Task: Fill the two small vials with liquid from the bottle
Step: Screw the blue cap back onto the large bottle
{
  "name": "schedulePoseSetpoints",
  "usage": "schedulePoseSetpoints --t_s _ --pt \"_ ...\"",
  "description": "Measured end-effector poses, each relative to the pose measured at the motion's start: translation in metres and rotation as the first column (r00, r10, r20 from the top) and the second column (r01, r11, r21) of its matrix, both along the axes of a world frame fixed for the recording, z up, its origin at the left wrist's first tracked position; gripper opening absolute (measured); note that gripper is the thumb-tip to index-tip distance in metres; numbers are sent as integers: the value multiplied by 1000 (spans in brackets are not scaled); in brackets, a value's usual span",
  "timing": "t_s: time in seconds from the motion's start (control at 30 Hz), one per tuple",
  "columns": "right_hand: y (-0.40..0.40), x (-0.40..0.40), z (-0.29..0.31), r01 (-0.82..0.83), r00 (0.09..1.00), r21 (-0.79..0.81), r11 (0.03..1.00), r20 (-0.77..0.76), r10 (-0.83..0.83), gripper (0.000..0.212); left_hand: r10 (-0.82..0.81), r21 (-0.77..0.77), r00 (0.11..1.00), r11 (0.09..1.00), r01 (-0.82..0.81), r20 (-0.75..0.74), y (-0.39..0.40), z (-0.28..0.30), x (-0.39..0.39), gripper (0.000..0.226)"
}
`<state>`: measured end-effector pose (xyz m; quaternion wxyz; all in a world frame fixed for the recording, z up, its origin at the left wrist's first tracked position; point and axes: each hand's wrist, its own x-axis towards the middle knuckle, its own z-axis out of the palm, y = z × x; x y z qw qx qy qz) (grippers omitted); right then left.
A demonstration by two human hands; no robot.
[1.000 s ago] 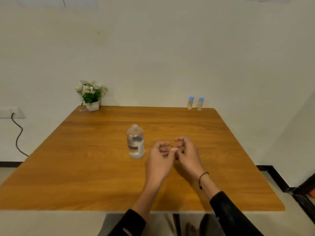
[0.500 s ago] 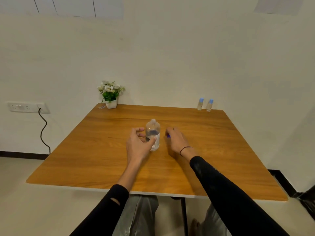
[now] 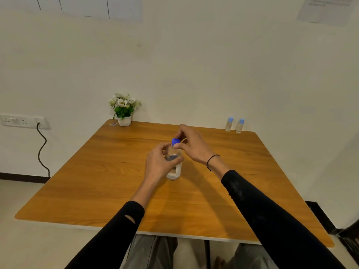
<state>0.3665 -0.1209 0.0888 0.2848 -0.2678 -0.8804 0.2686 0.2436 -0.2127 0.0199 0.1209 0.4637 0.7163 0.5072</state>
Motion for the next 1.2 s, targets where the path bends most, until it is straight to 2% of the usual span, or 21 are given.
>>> schedulePoseSetpoints --t_s 0.17,0.27,0.33,0.43,0.57,0.63,0.7,0.77,0.87,0.9,1.0,1.07,1.13,1.2 --pt "8 -10 15 -105 945 128 986 322 58 22 8 -16 1000 1000 -8 2 1 1 -5 79" --pt "8 -16 27 -140 881 242 960 473 9 9 16 -23 1000 1000 -16 18 2 0 -5 80" --pt "9 -19 32 -131 848 324 937 527 -63 14 18 -29 1000 999 -18 19 2 0 -5 78" --pt "5 -20 34 -125 796 452 883 577 -182 37 15 -28 1000 1000 -15 19 1 2 -4 73" --pt "6 -16 35 -117 773 469 875 597 -217 54 2 -23 1000 1000 -1 22 0 0 -5 73" --pt "9 -14 37 -172 801 366 915 593 -87 44 8 -21 1000 1000 -7 28 0 0 -5 76" --pt "6 -14 42 -243 793 306 920 610 7 22 12 -19 1000 1000 -12 26 1 1 -5 77" --pt "2 -17 43 -238 769 366 900 637 -56 6 9 -19 1000 1000 -9 5 2 1 -4 76" --pt "1 -22 43 -184 747 479 858 635 -194 40 5 -10 1000 1000 -5 -19 1 1 -5 71" --pt "2 -22 44 -185 751 475 860 633 -188 41 4 -13 1000 1000 -4 -18 1 1 -5 72" --pt "3 -22 49 -250 741 357 900 669 -59 20 18 -22 1000 1000 -18 -3 2 0 -4 78" --pt "1 -22 49 -257 729 382 888 680 -81 11 16 -17 1000 1000 -16 -14 2 -1 -4 75" --pt "-1 -24 47 -218 729 461 860 663 -171 32 10 -2 1000 1000 -10 -28 2 -4 -5 71" --pt "2 -23 45 -206 731 460 864 659 -178 39 9 1 999 1000 -9 -31 1 -4 -4 71"
